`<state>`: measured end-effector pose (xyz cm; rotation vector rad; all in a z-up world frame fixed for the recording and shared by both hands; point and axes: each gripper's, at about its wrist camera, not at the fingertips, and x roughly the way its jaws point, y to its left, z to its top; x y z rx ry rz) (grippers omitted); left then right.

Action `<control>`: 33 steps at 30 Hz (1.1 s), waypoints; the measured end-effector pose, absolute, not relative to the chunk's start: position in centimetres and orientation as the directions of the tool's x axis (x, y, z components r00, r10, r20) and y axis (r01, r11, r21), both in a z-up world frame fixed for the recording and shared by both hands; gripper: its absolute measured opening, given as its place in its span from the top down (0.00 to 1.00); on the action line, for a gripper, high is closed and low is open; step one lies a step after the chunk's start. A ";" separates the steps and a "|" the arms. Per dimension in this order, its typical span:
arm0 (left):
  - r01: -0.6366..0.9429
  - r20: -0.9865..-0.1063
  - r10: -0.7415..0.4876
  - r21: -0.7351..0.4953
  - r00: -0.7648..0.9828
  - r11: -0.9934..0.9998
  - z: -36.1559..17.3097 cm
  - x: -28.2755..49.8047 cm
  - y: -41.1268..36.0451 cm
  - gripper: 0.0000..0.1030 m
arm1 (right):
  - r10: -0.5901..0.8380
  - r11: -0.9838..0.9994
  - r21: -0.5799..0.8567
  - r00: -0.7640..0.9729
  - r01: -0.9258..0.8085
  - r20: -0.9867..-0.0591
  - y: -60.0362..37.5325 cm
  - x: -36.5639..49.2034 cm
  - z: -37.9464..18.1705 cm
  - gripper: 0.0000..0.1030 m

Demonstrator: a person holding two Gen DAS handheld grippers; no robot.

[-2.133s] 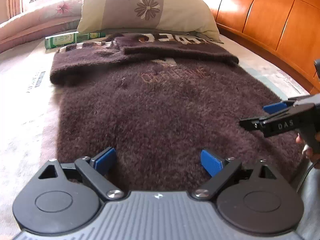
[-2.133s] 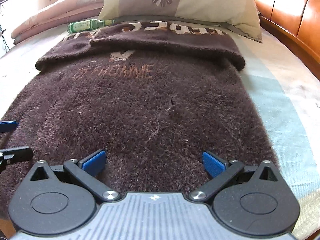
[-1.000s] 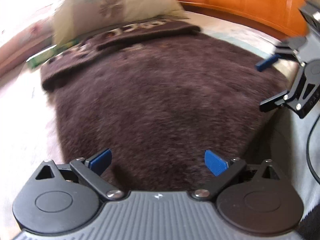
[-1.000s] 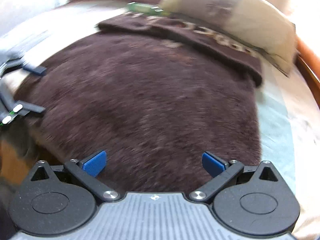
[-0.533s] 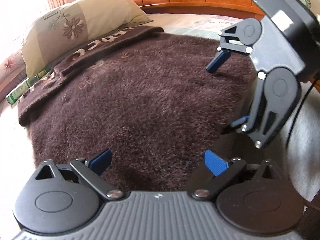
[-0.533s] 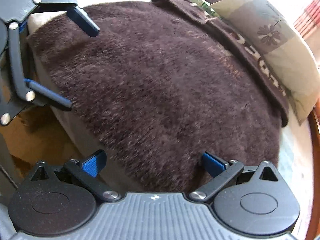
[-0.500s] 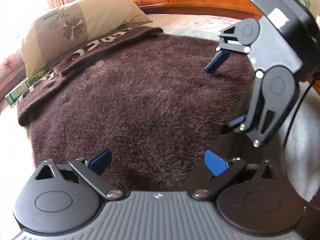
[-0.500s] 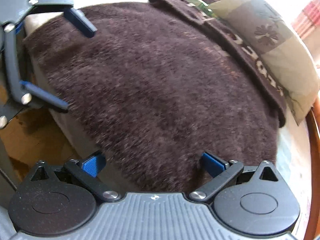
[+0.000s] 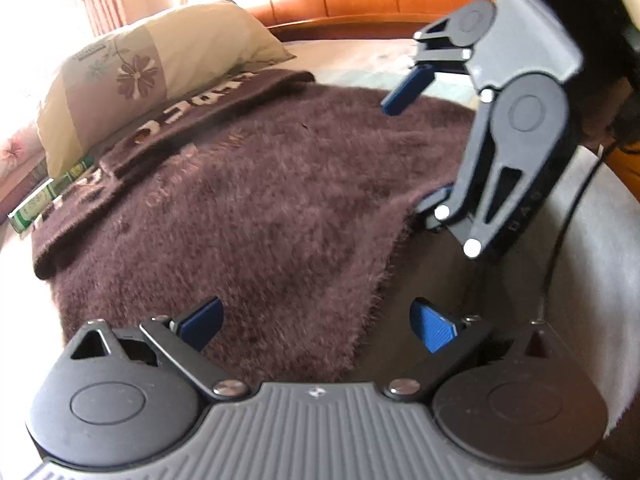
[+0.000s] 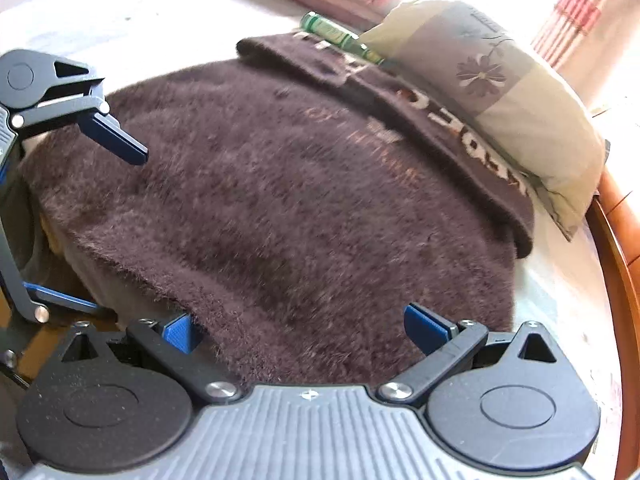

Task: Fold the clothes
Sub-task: 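Bring the right tool toward the sweater hem while the left tool approaches it, then close both tools on the brown sweater's hem edge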

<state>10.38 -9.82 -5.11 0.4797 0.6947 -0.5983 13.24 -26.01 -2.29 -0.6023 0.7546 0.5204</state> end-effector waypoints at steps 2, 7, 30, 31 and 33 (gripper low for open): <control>0.638 -0.718 -0.312 0.234 0.623 0.734 -5.4 10.9 -10.0 0.04 | 0.222 0.720 -0.306 0.624 -0.623 -0.749 -26.2 13.4 -2.1 0.00; 0.604 -0.720 -0.245 0.292 0.650 0.742 -5.7 11.9 -9.3 0.04 | 0.226 0.729 -0.297 0.625 -0.617 -0.747 -27.0 13.3 -2.2 0.00; 0.549 -0.602 -0.091 0.644 0.793 0.533 -7.0 10.1 -9.7 0.02 | 0.042 0.617 -0.548 0.719 -0.565 -0.693 -29.4 13.2 -5.0 0.00; 0.546 -0.597 -0.085 0.655 0.798 0.522 -7.1 9.9 -9.6 0.02 | 0.036 0.610 -0.560 0.726 -0.561 -0.687 -29.5 13.0 -5.1 0.00; 0.540 -0.587 -0.074 0.679 0.806 0.497 -7.1 9.6 -9.4 0.02 | 0.034 0.590 -0.589 0.745 -0.553 -0.666 -29.3 12.6 -5.2 0.00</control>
